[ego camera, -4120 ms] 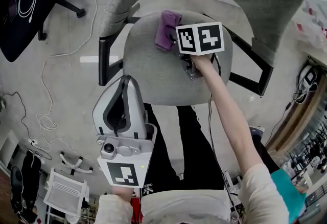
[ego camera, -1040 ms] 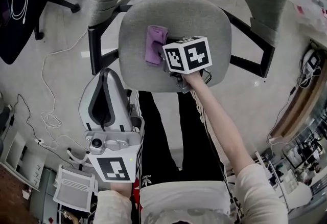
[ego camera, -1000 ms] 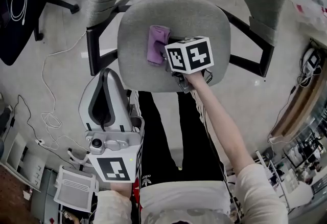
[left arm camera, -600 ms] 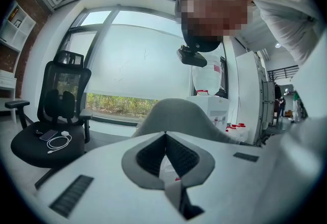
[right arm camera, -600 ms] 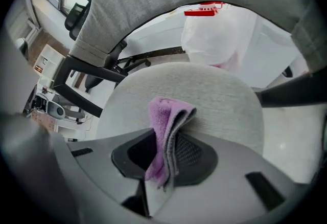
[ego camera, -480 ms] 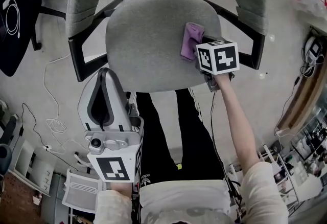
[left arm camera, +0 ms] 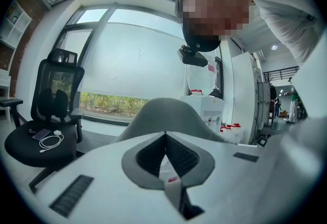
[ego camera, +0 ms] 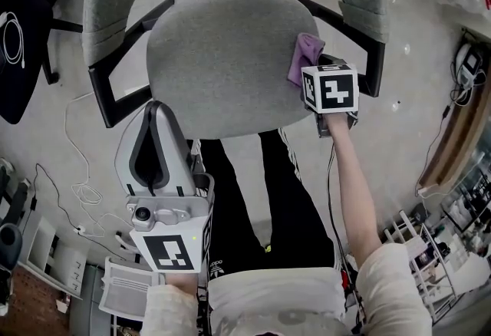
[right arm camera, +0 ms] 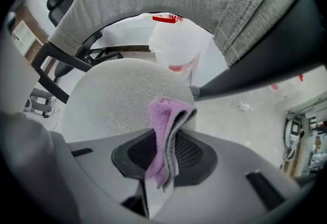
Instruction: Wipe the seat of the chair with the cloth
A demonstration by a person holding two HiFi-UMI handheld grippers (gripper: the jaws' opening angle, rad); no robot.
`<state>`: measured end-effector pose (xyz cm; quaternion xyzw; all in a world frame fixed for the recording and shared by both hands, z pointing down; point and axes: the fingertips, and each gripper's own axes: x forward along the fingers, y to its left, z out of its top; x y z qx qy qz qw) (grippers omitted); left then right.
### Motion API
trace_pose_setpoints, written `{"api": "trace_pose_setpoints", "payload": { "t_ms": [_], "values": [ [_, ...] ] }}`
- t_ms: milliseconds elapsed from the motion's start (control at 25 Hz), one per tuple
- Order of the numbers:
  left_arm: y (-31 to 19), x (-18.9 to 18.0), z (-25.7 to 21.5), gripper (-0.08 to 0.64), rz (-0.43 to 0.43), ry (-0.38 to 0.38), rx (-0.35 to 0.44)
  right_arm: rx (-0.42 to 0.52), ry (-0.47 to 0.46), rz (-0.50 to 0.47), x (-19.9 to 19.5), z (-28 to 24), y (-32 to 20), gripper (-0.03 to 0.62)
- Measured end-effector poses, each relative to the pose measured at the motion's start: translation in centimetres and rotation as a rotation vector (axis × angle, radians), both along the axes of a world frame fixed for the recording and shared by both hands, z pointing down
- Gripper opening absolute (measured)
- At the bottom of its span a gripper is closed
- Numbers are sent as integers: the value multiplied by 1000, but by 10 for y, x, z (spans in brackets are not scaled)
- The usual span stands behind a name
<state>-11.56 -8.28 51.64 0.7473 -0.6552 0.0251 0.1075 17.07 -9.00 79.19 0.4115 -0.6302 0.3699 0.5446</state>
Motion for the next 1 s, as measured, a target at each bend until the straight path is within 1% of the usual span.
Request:
{"api": "trace_pose_setpoints", "payload": {
  "t_ms": [160, 240, 480, 560, 640, 720, 760, 840, 920, 1000],
  "values": [
    [-1, 2, 1, 12, 0, -1, -8, 41, 115, 13, 9, -2, -1, 92],
    [-2, 3, 1, 12, 2, 0, -7, 57, 145, 30, 10, -2, -2, 92],
    [-1, -3, 1, 12, -10, -4, 2, 58, 171, 42, 12, -2, -1, 92],
    [1, -7, 2, 12, -24, -8, -4, 64, 163, 48, 13, -6, 0, 92],
    [1, -14, 2, 12, -39, -15, -7, 98, 139, 25, 6, -20, -1, 92],
    [2, -23, 1, 12, -52, -29, -5, 144, 75, -35, -16, -40, 0, 92],
    [3, -29, 1, 12, -59, -40, -6, 158, 13, -59, -33, -50, 3, 92],
    [7, -40, 2, 12, -75, -63, -13, 162, -157, -87, -75, -65, 15, 92],
    [11, -51, 2, 12, -95, -79, -18, 131, -327, -112, -121, -74, 35, 92],
    [14, -60, 1, 12, -119, -86, -20, 64, -456, -146, -166, -75, 59, 92]
  ]
}}
